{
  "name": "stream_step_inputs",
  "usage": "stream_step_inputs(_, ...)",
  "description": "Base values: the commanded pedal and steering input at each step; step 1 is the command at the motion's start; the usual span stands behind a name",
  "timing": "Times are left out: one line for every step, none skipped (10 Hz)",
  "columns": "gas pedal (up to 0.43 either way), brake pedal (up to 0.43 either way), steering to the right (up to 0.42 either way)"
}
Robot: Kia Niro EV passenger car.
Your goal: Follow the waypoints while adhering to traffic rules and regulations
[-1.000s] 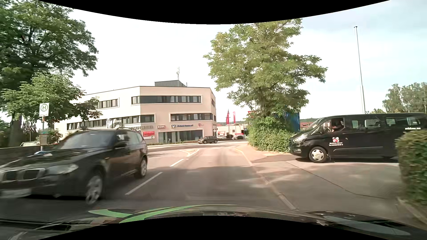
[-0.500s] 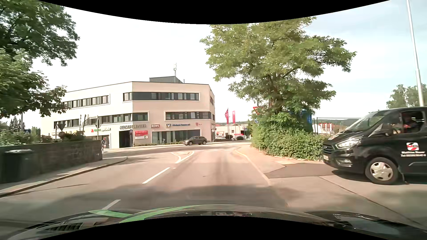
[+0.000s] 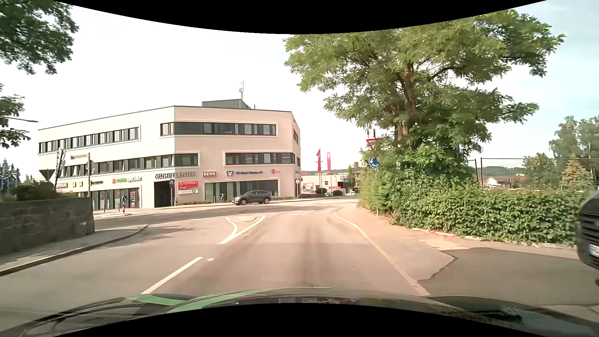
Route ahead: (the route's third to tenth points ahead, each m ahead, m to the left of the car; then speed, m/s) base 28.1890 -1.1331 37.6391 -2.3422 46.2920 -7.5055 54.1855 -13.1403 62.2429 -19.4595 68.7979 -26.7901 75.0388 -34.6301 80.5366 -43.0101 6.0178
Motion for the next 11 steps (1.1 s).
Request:
stream_step_inputs(0.0, 0.189, 0.004)
stream_step_inputs(0.0, 0.189, 0.004)
stream_step_inputs(0.0, 0.189, 0.004)
stream_step_inputs(0.0, 0.195, 0.004)
stream_step_inputs(0.0, 0.195, 0.004)
stream_step_inputs(0.0, 0.195, 0.003)
stream_step_inputs(0.0, 0.201, 0.004)
stream_step_inputs(0.0, 0.201, 0.004)
stream_step_inputs(0.0, 0.201, 0.003)
stream_step_inputs(0.0, 0.165, 0.004)
stream_step_inputs(0.0, 0.098, 0.004)
